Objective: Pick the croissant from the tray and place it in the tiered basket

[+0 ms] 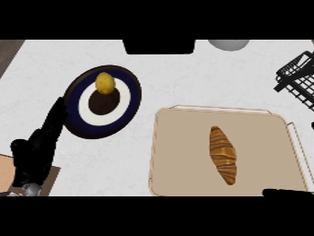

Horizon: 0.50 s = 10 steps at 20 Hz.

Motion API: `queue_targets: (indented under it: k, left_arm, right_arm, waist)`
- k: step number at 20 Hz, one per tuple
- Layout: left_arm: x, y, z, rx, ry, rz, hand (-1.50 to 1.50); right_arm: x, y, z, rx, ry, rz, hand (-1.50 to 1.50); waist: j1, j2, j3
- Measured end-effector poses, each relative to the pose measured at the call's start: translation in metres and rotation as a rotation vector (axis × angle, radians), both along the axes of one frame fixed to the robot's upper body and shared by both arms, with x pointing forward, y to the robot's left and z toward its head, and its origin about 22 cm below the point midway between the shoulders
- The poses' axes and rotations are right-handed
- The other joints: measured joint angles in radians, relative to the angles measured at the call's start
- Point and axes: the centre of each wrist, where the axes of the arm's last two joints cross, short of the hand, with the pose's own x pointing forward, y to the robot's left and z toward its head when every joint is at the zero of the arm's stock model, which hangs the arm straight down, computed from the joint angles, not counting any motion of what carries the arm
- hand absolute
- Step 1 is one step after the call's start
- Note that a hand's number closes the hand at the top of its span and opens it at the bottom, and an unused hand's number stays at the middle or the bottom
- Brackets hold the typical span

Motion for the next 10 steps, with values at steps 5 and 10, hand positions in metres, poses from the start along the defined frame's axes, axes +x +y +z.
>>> queue_targets:
  k: [5,10]
  left_arm:
    - [-0.001,-0.001,0.001,-0.005,-0.002,-0.003,0.00]
    - [-0.003,-0.002,0.000,-0.004,-0.003,-0.007,0.00]
  right_arm:
    - [0.005,0.017,-0.001,-0.092,0.074,0.017,-1.50]
    - [0.009,0.034,-0.014,-0.127,0.152,0.040,-1.50]
  waist:
    - [0.011,0.003,0.001]
    - [0.014,0.004,0.002]
